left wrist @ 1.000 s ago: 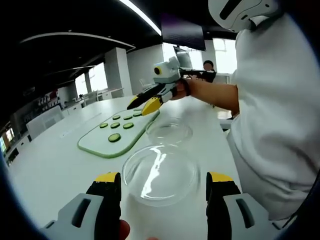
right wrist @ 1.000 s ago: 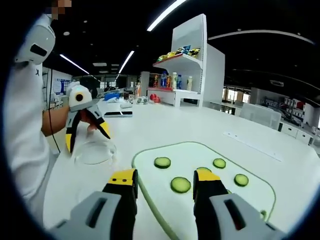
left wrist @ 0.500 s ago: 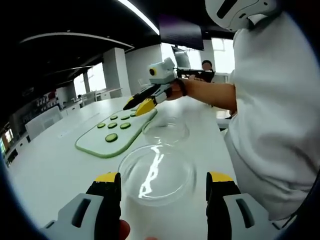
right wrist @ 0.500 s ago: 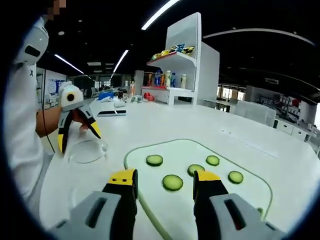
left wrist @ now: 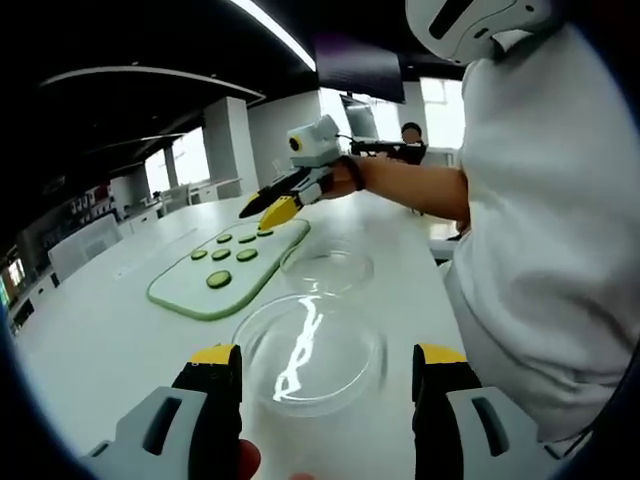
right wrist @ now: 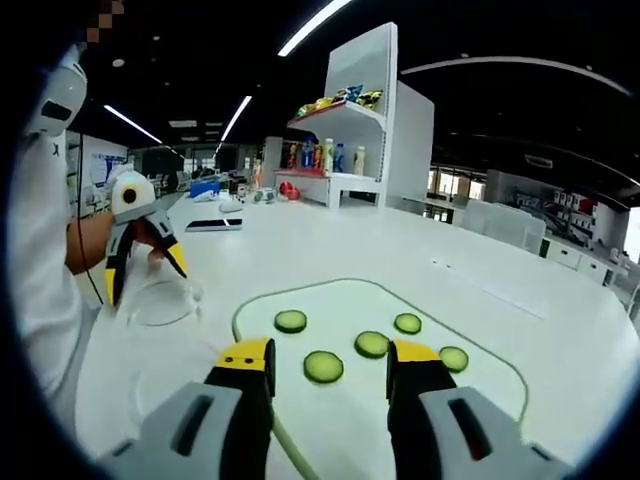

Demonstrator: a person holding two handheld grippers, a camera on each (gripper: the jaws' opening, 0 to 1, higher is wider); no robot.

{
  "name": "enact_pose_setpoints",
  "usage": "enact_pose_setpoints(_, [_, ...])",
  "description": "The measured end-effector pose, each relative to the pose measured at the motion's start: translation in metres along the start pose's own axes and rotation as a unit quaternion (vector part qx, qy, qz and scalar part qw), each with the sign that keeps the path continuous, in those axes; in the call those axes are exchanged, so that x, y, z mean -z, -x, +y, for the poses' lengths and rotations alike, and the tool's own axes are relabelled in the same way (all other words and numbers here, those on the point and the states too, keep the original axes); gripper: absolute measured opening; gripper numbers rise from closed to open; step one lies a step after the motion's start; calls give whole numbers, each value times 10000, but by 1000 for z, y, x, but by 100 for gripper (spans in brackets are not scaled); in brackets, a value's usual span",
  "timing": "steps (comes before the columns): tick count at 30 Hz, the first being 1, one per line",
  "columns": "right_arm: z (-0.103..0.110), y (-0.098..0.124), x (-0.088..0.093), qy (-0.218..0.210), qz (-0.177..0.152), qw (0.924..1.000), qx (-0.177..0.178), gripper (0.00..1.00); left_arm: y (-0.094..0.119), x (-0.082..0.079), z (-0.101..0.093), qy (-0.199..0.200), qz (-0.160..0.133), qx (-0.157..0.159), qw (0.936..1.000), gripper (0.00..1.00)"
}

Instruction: Open the petri dish lid, add cucumber slices into the petri dish, and close the lid

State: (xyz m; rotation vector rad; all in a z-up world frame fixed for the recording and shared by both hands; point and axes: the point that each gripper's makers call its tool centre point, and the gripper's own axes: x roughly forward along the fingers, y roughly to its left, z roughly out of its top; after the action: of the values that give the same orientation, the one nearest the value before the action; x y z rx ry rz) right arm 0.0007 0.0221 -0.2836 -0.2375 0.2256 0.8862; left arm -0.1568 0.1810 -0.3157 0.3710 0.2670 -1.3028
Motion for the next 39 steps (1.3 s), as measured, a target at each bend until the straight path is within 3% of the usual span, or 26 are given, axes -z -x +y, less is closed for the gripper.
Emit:
enact_pose_setpoints(9, [-9, -2, 3, 51, 117, 9999, 64, 44, 7, -5, 8, 66, -168, -200, 9996, 68])
enact_pose_setpoints(21, [-17, -1, 10, -77, 141, 9997, 171, 44, 7, -7, 4, 8, -195, -158, 9997, 68])
enact_pose_setpoints(30, [-25, -9, 16, -23, 266, 9991, 330, 43, 5, -7, 4, -2, -186, -150, 9997, 68])
enact_pose_setpoints(39, [-30, -26, 8, -223, 286, 9989, 313, 41, 4, -7, 3, -29, -166, -121, 9998, 68])
